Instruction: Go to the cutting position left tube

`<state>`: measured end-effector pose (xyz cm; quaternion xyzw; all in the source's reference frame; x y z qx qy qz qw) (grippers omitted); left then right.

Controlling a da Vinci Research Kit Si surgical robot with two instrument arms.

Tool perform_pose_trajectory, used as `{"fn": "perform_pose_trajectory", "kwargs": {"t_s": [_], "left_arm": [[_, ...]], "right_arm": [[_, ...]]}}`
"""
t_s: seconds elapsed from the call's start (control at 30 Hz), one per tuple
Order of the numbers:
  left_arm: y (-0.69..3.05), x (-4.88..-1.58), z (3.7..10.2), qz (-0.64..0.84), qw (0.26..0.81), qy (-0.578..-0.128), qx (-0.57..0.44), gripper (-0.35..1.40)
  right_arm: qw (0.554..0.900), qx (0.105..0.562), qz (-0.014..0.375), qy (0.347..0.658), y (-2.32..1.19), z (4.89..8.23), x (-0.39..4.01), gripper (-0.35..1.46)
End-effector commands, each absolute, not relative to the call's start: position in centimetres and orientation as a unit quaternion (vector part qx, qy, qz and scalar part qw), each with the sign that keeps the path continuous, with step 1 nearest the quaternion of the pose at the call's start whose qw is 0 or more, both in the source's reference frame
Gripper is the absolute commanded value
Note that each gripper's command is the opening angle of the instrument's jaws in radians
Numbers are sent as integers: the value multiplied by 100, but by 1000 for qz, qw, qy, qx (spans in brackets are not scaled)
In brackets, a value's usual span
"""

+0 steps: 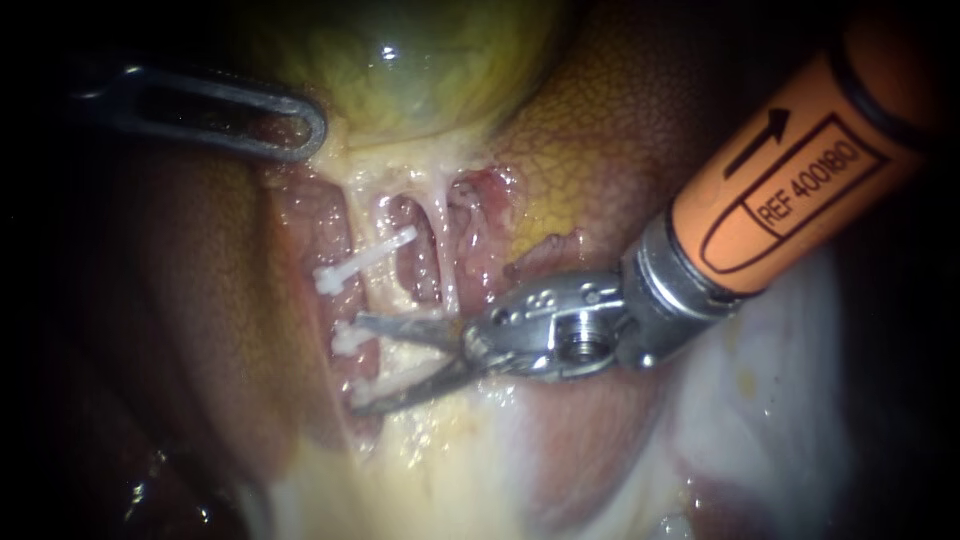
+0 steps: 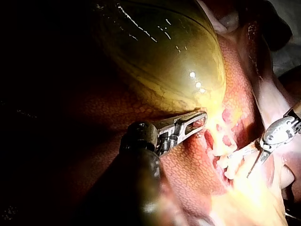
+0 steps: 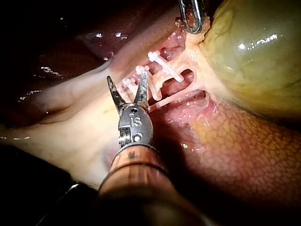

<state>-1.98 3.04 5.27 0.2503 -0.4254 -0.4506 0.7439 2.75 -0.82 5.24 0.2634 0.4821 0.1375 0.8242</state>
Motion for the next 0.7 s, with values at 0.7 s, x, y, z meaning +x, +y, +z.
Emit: {"fn": "perform_pose_trajectory", "kwargs": {"t_s": [0.7], "left_arm": [[304,-197,528,-451,744,-425,250,-35]], "right_arm": [[814,280,135,491,-58,556,247,107]]}}
